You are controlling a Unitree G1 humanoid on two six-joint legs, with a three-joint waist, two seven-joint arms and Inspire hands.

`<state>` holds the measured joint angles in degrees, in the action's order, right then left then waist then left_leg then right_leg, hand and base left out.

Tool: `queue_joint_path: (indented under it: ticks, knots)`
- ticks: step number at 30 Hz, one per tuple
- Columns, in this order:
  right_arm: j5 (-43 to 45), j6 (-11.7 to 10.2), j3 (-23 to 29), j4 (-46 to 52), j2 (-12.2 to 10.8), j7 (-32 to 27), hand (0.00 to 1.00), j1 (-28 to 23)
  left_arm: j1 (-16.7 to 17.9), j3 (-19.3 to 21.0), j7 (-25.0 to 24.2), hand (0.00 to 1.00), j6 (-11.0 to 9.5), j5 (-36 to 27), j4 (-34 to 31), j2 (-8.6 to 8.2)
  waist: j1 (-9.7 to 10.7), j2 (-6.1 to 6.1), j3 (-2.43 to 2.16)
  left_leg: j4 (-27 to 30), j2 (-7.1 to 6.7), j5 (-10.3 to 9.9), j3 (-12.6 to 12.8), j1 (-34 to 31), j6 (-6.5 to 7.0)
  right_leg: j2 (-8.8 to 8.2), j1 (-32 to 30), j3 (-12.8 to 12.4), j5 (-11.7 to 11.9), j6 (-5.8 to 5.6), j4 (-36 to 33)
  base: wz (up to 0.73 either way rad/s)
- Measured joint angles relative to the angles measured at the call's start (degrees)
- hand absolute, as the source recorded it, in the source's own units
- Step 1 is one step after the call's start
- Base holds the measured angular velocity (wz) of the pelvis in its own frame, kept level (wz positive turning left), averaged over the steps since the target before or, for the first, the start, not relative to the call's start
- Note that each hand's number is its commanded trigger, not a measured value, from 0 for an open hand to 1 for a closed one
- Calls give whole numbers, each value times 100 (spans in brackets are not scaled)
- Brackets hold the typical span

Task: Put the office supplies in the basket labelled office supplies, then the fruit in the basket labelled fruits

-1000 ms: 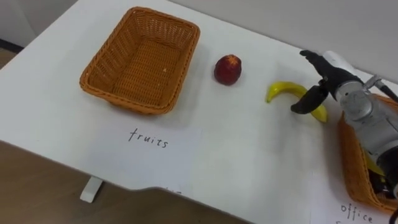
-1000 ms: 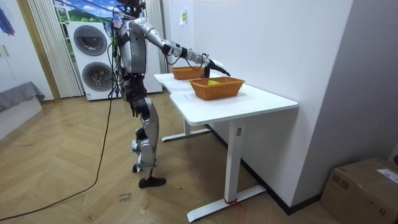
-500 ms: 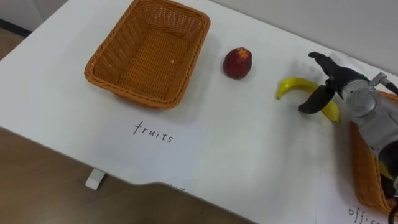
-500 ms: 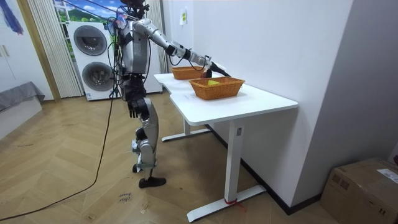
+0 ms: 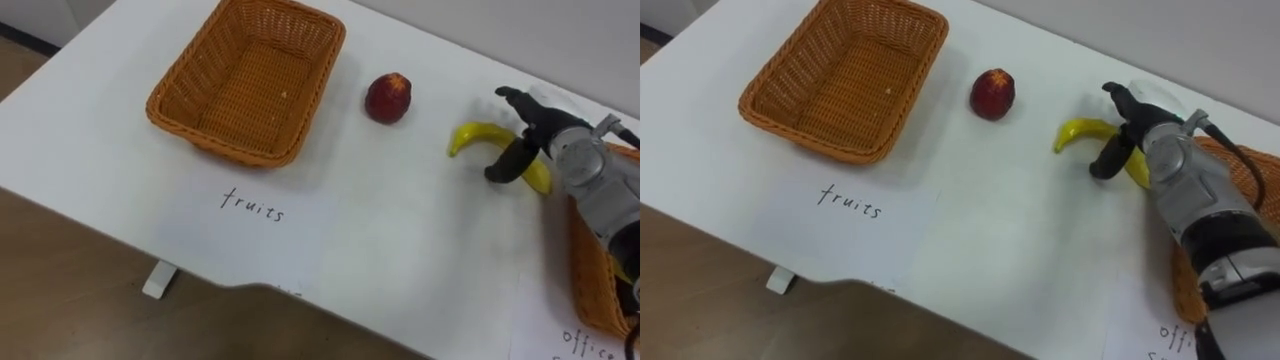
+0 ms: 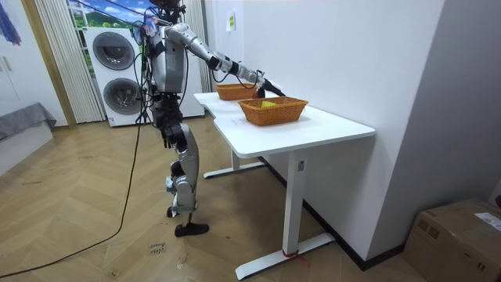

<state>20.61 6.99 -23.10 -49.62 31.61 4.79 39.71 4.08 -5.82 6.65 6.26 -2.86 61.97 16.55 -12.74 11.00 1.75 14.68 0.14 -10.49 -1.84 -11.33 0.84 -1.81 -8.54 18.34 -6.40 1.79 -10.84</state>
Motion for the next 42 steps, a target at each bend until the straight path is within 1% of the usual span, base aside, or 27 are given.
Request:
queue_joint_path:
  ticks: [18, 28, 29, 30, 34, 36, 39, 40, 41, 42]
  knots:
    - [20, 6, -30, 0, 3, 631, 0, 22, -29, 1, 56, 0, -38, 0, -5, 3, -12, 2, -6, -11, 3, 42, 3, -2, -5, 5, -6, 4, 47, 16, 16, 0]
    - [-104, 2, -44, -308, 3, 871, 0, 22, -131, 0, 57, 0, -39, -97, -4, 6, -31, -3, -5, -11, 6, 96, -16, -9, -20, 4, -14, 14, 98, 48, 17, 0]
    - [-104, 5, -43, -308, 3, 908, 79, 22, -133, 1, 57, 0, -40, -99, -3, 7, -31, -5, -5, -10, 6, 98, -17, -8, -21, 4, -14, 22, 101, 51, 17, 3]
    - [-104, 5, -43, -308, 4, 916, 100, 22, -137, 0, 57, 0, -40, -102, -2, 6, -33, -5, -6, -8, 6, 101, -22, -4, -23, 5, -14, 27, 103, 52, 17, 0]
    - [-114, 3, -43, -308, 4, 920, 100, 22, -149, -6, 52, 0, -48, -153, 35, 6, -39, -13, -6, -14, 5, 117, -24, 8, -25, 4, -8, 30, 106, 54, 18, 0]
    - [-120, 2, -40, -307, 20, 876, 100, 44, -206, -9, 34, 0, -60, -163, 175, 6, -43, -15, -6, -20, 6, 122, -24, 23, -26, 4, 0, 30, 106, 54, 17, 0]
    - [-134, 1, -41, -333, 55, 884, 100, 160, -232, -10, -1, 0, -72, -168, 246, 6, -43, -34, 8, -64, 7, 127, -26, 95, -32, 7, 55, 32, 106, 54, 24, 0]
    - [-130, -4, -40, -333, 56, 893, 100, 161, -228, -10, -4, 0, -87, -167, 244, 6, -43, -54, 22, -95, 7, 132, -28, 106, -34, 7, 68, 32, 106, 54, 25, 0]
    - [-131, -4, -38, -333, 56, 889, 100, 171, -230, -10, -5, 0, -92, -167, 244, 6, -43, -34, 8, -100, 6, 133, -29, 104, -34, 7, 63, 33, 106, 54, 26, 0]
    - [-130, -4, -38, -333, 56, 895, 100, 176, -229, -10, -6, 0, -92, -167, 244, 6, -43, -47, 17, -100, 6, 133, -30, 104, -35, 7, 61, 33, 106, 54, 28, 0]
